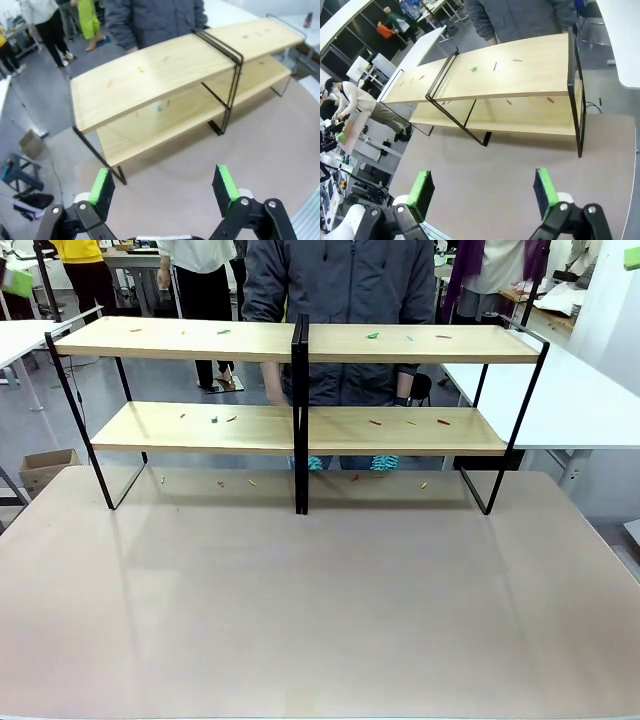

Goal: Clean the shelves.
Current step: Pick up the Duster when the human hands it over.

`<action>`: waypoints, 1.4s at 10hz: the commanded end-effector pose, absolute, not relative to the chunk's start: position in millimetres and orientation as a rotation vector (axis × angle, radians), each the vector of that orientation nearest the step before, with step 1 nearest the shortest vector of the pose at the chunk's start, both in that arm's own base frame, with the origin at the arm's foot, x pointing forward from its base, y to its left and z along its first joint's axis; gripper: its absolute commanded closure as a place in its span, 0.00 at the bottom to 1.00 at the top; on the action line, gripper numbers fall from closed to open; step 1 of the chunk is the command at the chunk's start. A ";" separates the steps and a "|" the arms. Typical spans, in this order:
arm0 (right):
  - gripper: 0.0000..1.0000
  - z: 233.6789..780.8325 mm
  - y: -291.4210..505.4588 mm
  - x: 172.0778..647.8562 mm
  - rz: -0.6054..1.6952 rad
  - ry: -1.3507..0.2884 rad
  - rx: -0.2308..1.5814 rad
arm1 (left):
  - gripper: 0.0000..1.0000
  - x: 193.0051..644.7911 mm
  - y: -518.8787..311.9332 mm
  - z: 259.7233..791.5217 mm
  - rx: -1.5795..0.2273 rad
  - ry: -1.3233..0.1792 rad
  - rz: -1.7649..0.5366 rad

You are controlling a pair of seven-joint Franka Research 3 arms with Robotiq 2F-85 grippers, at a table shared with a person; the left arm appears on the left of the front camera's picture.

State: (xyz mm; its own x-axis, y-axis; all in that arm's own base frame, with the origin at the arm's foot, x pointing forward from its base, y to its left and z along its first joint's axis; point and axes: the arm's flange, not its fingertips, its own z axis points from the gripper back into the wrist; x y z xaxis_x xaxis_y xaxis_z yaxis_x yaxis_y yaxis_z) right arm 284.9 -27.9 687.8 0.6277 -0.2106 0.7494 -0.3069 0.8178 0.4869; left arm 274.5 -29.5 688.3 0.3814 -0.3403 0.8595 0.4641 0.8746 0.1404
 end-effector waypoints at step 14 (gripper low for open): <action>0.00 691.9 -15.8 277.9 0.144 -0.965 0.607 | 0.00 271.3 -77.9 683.1 -0.218 -1.136 -0.461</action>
